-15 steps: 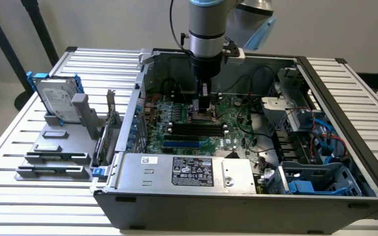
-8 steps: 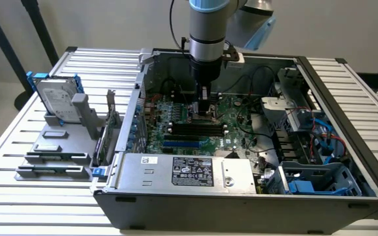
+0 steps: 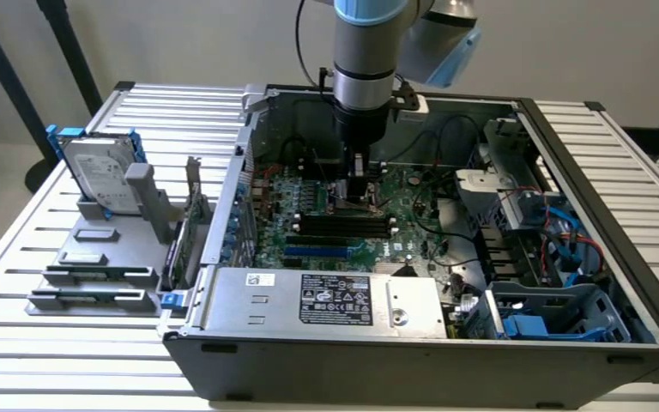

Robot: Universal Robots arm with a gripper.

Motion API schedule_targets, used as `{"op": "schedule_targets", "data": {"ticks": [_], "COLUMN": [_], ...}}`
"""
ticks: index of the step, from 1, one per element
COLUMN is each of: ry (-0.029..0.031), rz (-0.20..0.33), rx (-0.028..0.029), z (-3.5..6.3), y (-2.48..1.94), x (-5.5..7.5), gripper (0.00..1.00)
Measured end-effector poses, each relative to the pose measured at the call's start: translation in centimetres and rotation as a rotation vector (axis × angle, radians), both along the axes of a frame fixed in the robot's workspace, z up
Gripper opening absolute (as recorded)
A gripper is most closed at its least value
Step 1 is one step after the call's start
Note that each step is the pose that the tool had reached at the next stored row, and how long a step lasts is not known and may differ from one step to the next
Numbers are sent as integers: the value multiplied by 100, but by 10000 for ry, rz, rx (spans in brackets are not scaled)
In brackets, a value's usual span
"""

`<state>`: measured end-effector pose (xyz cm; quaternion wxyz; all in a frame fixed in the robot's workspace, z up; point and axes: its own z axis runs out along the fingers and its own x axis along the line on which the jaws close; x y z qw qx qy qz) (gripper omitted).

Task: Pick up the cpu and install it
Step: 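Place the cpu into insertion slot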

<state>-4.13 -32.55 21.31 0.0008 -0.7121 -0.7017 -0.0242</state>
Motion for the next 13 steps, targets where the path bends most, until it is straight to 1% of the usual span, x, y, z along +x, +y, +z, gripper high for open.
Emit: {"op": "schedule_targets", "data": {"ticks": [7, 13], "ry": [5, 74], "rz": [1, 1], "rx": [3, 2], "z": [-36, -58], "y": [-3, -7], "x": [0, 24], "gripper": [55, 55]}}
